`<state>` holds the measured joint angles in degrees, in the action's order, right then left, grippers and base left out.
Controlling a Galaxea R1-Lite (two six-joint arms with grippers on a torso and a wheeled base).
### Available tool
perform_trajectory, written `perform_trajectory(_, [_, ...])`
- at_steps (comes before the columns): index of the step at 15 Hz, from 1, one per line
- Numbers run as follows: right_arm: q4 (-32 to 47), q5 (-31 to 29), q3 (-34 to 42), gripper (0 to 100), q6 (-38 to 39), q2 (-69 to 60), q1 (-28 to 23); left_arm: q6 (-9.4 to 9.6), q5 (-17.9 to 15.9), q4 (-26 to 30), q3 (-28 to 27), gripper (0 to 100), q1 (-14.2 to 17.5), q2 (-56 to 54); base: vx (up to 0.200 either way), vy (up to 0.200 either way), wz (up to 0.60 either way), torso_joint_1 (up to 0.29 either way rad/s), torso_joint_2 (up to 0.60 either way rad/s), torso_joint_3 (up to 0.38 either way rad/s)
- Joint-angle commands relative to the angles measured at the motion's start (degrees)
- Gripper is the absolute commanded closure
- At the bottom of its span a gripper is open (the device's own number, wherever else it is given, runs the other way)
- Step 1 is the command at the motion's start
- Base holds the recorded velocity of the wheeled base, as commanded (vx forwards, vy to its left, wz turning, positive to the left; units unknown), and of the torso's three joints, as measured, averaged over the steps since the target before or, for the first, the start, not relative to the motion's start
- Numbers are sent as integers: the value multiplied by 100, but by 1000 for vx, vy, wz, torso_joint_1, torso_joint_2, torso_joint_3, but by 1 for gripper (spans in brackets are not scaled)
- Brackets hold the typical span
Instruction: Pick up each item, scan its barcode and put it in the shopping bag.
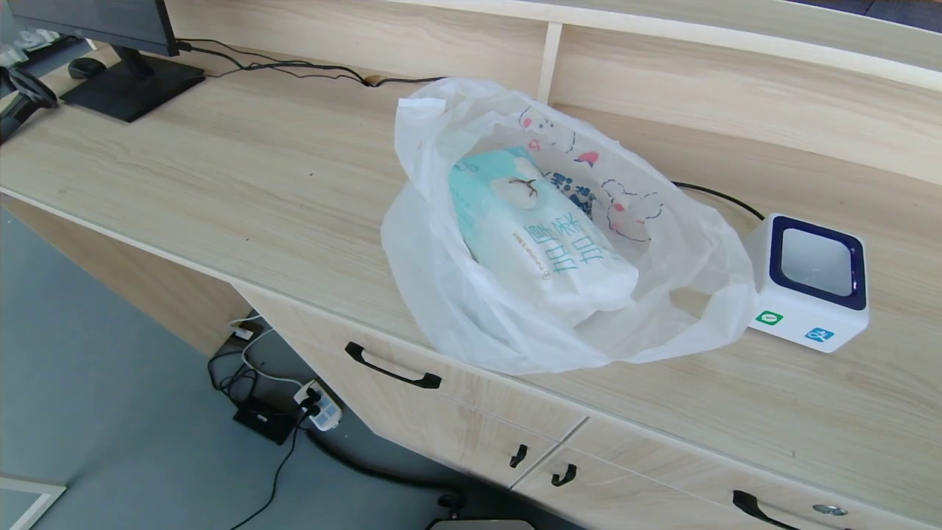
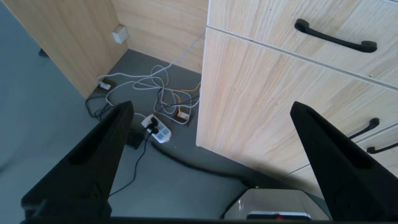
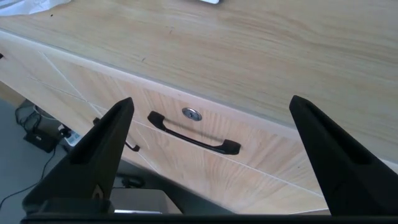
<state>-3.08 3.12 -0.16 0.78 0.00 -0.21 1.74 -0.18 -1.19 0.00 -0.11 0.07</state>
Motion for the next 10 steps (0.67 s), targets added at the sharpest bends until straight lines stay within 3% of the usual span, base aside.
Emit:
perform_trajectory(1, [1,4,7,0,1,9,3,1,1,-4,0,0,-7,1,0,0,0,0,0,0])
perform_trajectory(10, [1,4,-2,0,1,9,-6,1,1,-4,0,0,2,1,0,0,0,0,0,0])
